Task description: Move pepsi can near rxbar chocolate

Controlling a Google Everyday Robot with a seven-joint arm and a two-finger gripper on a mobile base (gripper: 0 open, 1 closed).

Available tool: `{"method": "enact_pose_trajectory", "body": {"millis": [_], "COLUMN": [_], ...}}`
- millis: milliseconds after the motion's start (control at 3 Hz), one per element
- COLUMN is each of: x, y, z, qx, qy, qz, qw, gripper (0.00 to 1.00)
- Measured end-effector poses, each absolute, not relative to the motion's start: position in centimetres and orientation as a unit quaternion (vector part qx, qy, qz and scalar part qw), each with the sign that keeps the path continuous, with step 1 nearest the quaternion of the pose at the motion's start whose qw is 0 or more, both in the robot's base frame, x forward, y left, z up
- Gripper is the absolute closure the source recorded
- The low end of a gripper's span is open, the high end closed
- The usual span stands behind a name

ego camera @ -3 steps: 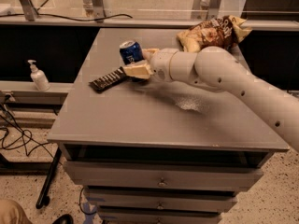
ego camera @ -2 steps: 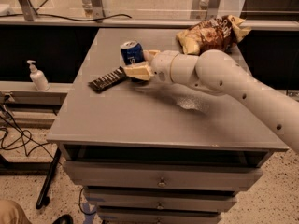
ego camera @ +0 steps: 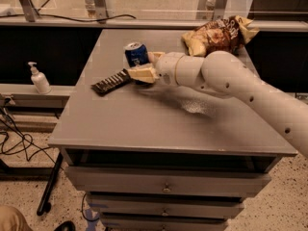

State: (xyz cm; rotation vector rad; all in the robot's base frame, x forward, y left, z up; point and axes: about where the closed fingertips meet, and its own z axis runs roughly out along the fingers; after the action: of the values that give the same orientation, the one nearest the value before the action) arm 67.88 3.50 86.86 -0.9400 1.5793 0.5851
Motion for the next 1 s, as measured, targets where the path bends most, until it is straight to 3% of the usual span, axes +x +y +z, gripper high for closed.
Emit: {"method": "enact_pose_trajectory", "body": {"millis": [333, 667, 1000], "x": [67.0, 66.2, 65.7], "y": [2.2, 1.2, 0.0], "z": [86.1, 85.6, 85.8], "qx": [-0.385, -0.373, -0.369], "qy": [0.681, 0.688, 0.692], "qz": [0.248, 0.247, 0.240], "qw": [0.571, 0.572, 0.572], "gripper": [0.13, 0.00, 0.00]}}
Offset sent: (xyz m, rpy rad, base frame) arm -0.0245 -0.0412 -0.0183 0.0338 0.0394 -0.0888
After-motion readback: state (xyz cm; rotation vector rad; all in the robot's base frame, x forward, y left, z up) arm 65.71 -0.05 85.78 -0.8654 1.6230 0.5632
